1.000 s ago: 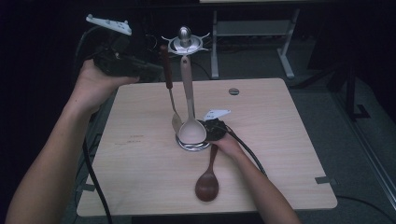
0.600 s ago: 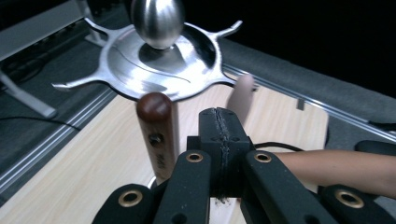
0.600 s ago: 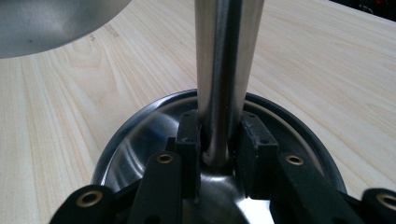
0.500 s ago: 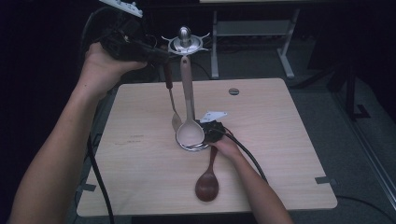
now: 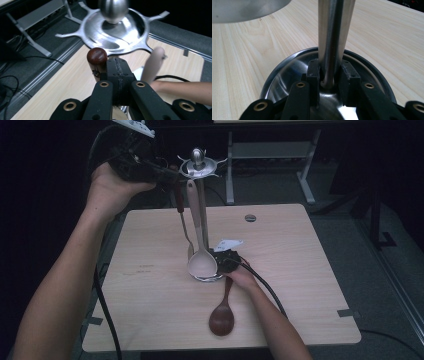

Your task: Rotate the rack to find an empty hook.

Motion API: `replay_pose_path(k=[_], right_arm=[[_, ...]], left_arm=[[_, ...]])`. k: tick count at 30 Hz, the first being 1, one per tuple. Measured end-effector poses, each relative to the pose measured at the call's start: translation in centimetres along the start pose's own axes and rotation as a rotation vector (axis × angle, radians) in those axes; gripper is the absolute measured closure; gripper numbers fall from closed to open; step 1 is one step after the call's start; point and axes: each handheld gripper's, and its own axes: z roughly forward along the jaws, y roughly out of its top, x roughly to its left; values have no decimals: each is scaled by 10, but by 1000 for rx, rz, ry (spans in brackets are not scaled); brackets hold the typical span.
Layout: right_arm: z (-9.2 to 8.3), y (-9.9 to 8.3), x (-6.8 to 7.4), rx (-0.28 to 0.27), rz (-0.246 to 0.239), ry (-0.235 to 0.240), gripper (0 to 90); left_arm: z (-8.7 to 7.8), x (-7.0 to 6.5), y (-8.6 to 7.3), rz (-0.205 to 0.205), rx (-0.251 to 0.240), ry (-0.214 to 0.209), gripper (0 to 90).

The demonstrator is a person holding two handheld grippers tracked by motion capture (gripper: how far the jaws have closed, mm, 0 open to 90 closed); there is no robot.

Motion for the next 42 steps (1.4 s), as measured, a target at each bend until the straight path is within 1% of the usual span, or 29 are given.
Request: replay_pose_path(k=[3,4,7,9,12,14,16,19,20,22,23,24,26,29,31,35,38,39,42], right_arm=[[0,0,0,2,3,2,722],[0,0,0,2,3,3,722],[0,0,0,4,4,4,721],[0,0,0,4,5,3,721],[0,0,0,6,3,3,721],[0,0,0,6,1,2,721],[0,0,0,7,1,5,721],[0,0,0,10,2,6,721],[0,0,0,9,4,6,720],[1,0,-1,9,3,7,720],[1,0,0,9,5,6,720],[0,0,0,10,4,5,720],[0,0,0,11,7,7,720],[0,0,0,10,5,6,720],[1,0,-1,9,5,8,719],[1,0,-1,10,5,8,720],[1,0,-1,9,5,7,720],[1,0,0,9,4,7,720],[1,0,0,8,7,8,720]], left_arm=[[2,4,-1,-7,1,17,900],[2,5,-2,-13,-6,10,900],[-2,3,-2,-14,-14,11,899],[-7,0,-1,-18,-30,-4,899],[-16,-9,2,-23,-63,-55,899],[-20,-16,5,-21,-73,-87,899],[-21,-25,9,-3,-74,-113,899],[-16,-37,14,22,-64,-135,899],[-13,-40,15,31,-55,-134,899],[-7,-44,17,36,-48,-140,899],[-4,-45,18,39,-45,-138,899],[0,-45,19,44,-38,-124,899],[4,-44,19,41,-37,-127,899],[9,-41,18,39,-28,-100,899],[9,-39,17,26,-32,-109,899],[8,-40,17,34,-22,-79,900],[5,-35,15,22,-23,-64,900],[4,-33,14,24,-19,-59,900],[0,-25,9,9,-24,-39,900]])
